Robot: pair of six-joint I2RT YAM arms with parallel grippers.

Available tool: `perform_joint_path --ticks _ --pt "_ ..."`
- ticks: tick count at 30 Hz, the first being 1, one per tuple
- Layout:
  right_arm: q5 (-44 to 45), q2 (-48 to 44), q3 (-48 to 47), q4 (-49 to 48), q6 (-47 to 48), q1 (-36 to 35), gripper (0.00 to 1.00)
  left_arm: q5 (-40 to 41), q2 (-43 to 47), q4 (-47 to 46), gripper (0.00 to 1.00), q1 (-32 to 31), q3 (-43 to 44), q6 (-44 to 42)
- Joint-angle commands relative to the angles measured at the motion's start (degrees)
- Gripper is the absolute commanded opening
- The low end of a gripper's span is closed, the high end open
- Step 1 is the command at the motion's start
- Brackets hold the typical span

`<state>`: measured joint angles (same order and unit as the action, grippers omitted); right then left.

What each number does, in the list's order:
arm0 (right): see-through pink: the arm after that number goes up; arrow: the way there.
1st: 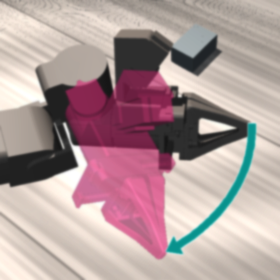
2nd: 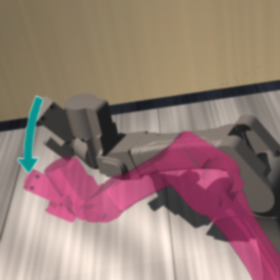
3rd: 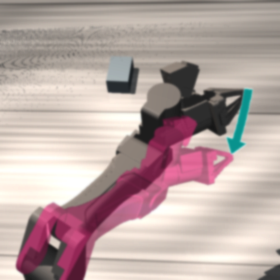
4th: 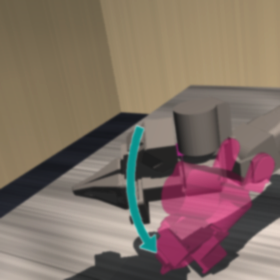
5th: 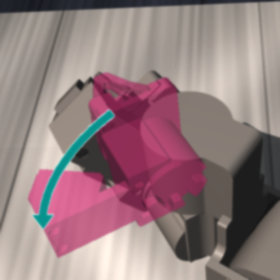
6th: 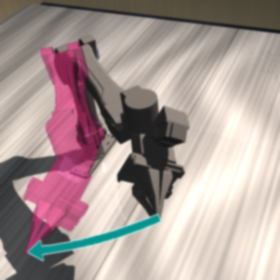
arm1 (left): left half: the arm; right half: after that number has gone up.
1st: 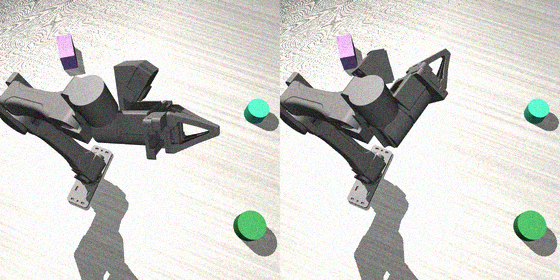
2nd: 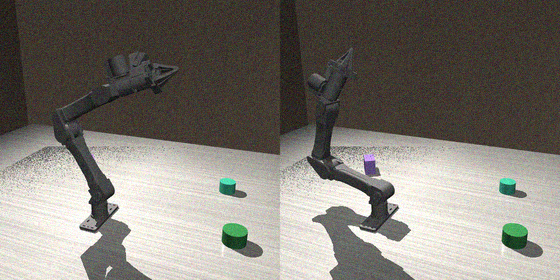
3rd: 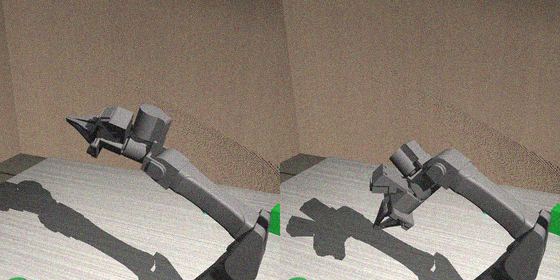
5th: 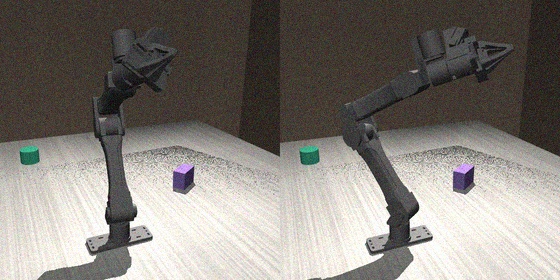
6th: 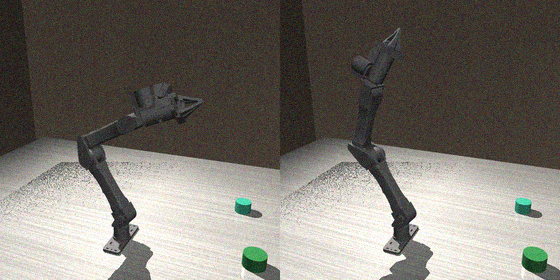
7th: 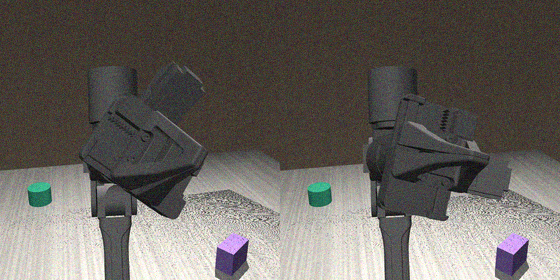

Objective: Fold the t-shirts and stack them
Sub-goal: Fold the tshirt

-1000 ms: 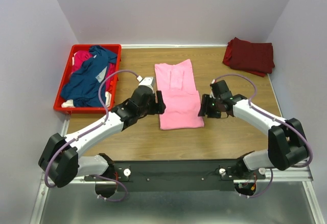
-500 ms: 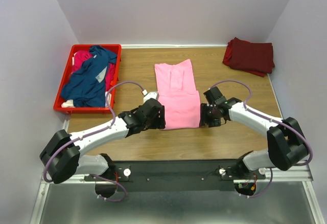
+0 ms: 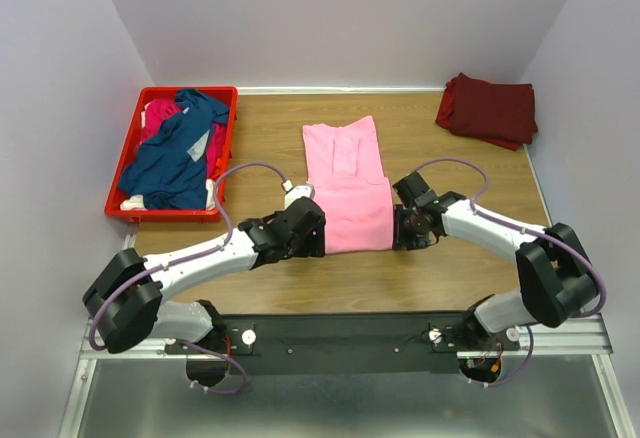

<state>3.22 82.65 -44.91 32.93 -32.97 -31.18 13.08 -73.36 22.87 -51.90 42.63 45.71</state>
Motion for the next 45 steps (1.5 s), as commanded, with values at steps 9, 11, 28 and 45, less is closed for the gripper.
perform_joint_path --ticks 9,11,28,45 --pt "6.79 7.42 0.43 -2.78 -2.10 -2.66 0.37 2.30 -1.78 1.47 0.76 -1.10 0.96 1.13" --pt "7.93 8.40 1.13 -2.78 -2.45 -3.45 0.35 2.39 -1.78 1.82 0.76 -1.19 0.96 1.13" --pt "5.74 10.07 3.86 -2.87 -0.87 -5.03 0.01 0.63 -8.27 2.35 0.78 -1.27 2.89 1.92" --pt "4.42 8.67 5.53 -3.84 -0.60 -7.58 0.01 1.77 -16.81 5.16 0.43 -1.45 8.70 3.86"
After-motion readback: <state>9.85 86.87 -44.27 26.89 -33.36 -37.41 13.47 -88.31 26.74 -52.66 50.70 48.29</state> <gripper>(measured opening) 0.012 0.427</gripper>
